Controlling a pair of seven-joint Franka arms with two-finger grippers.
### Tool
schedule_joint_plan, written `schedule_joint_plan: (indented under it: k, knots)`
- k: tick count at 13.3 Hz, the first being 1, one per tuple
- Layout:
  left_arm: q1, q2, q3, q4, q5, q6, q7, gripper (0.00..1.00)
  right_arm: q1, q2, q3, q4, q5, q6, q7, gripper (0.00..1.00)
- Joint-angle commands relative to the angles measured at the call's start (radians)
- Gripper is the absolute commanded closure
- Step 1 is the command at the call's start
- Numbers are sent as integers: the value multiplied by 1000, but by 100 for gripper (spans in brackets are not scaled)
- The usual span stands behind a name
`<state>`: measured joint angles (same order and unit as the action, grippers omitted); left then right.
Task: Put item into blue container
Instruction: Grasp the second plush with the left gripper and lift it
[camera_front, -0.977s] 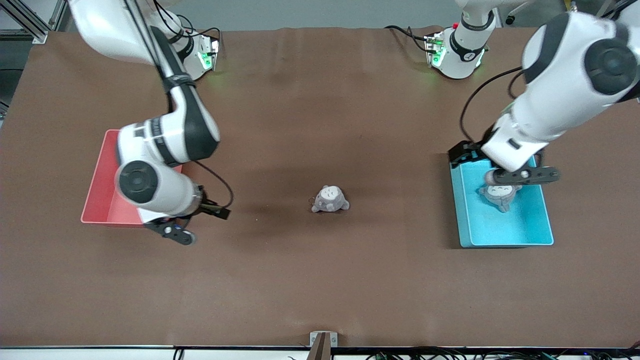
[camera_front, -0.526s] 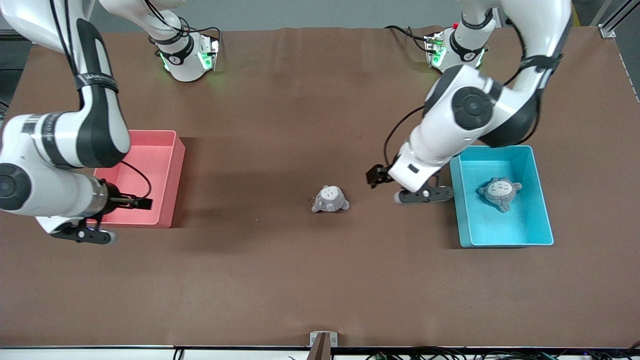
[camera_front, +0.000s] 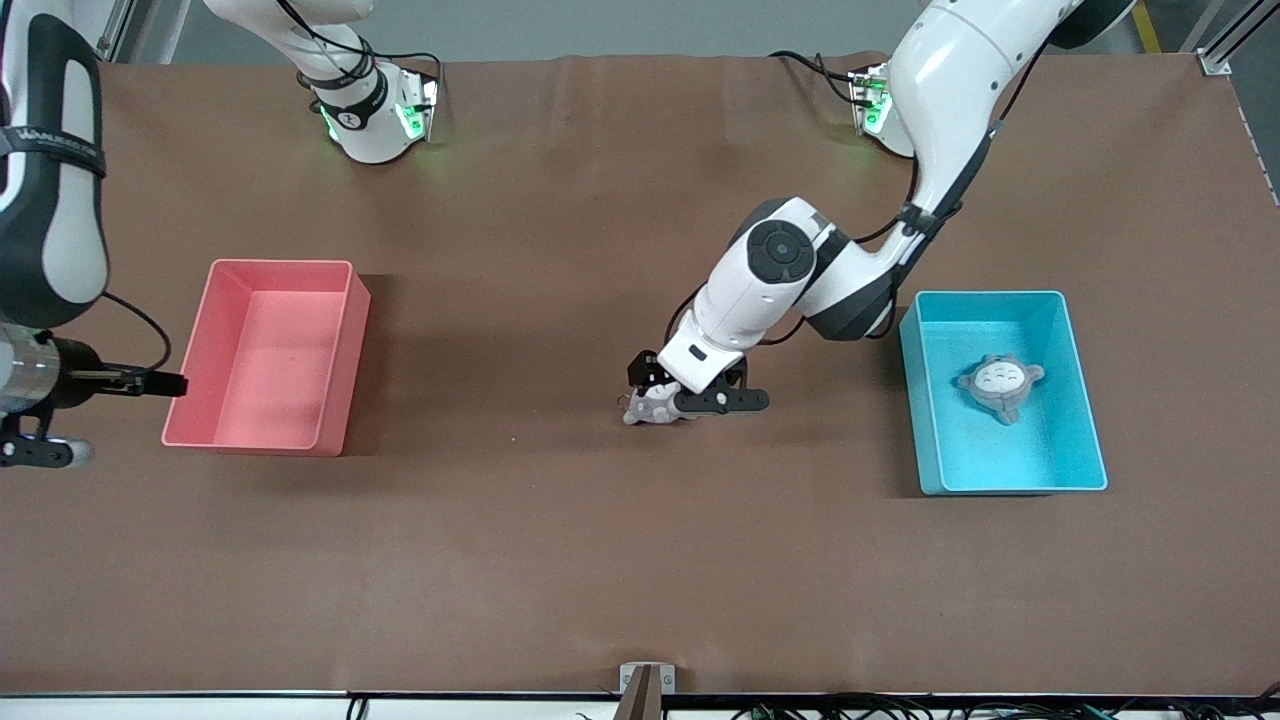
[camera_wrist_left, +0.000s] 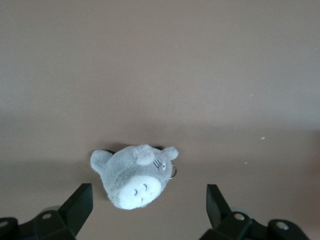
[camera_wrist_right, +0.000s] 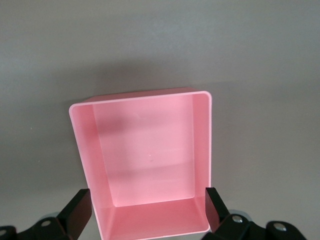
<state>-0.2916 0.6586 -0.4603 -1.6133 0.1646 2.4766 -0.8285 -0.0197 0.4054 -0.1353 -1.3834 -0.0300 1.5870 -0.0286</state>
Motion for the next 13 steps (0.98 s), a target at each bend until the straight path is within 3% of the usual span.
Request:
schedule_joint_plan:
  k: [1,8,13]
  knots:
    - [-18,41,5,15,44,5,-17,0,-16,-14,25,43,-11,-41,3,0]
    - [-90,99,78,18,44,65,-11,0,4,-36,34,38,7,-76,-3,0]
    - [-101,128,87,15,47,67,-9,0,9,-229,34,-193,7,17,-7,0]
